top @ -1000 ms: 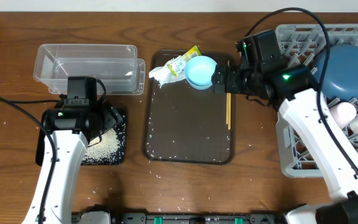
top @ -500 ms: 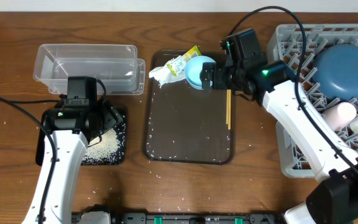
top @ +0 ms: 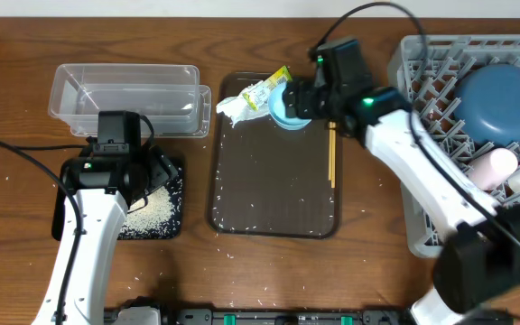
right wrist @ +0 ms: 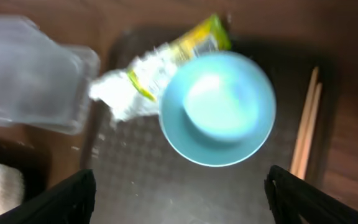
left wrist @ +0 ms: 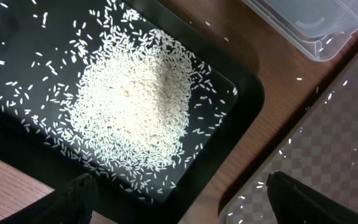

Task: Sort waste into correct bins and load items into the dishwasher rack
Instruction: 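Lower the right gripper and close it on the light-blue bowl rim, then lift the light-blue bowl and carry it right toward the rack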

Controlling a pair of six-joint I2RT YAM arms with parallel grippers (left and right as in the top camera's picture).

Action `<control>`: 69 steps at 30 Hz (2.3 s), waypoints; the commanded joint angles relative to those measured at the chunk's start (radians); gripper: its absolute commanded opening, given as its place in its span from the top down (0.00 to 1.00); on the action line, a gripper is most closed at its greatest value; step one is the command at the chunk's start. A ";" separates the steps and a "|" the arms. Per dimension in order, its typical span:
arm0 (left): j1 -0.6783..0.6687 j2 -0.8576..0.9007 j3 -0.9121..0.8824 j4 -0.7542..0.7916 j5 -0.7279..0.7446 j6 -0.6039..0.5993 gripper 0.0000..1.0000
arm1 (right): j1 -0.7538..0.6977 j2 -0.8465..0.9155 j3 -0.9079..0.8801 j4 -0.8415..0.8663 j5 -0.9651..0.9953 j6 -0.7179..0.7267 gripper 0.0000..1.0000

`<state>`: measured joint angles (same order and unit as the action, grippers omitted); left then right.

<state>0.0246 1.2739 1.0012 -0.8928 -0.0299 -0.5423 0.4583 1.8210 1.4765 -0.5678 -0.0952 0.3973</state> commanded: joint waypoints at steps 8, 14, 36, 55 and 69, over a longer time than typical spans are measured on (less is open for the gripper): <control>0.005 0.005 0.016 -0.004 -0.012 0.013 0.10 | 0.079 0.162 0.102 0.011 0.088 -0.116 0.10; 0.005 0.005 0.016 -0.004 -0.012 0.013 0.10 | 0.124 0.227 0.103 0.052 0.211 -0.163 0.15; 0.005 0.005 0.016 -0.004 -0.012 0.013 0.10 | 0.180 0.292 0.126 -0.108 0.272 -0.167 0.52; 0.005 0.005 0.016 -0.004 -0.012 0.013 0.10 | 0.190 0.280 0.127 -0.274 0.210 -0.167 0.59; 0.005 0.005 0.016 -0.004 -0.012 0.013 0.10 | 0.204 0.280 0.127 -0.259 0.114 -0.212 0.75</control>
<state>0.0246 1.2739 1.0012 -0.8932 -0.0299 -0.5423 0.6456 2.1010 1.5860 -0.8310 0.0444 0.2050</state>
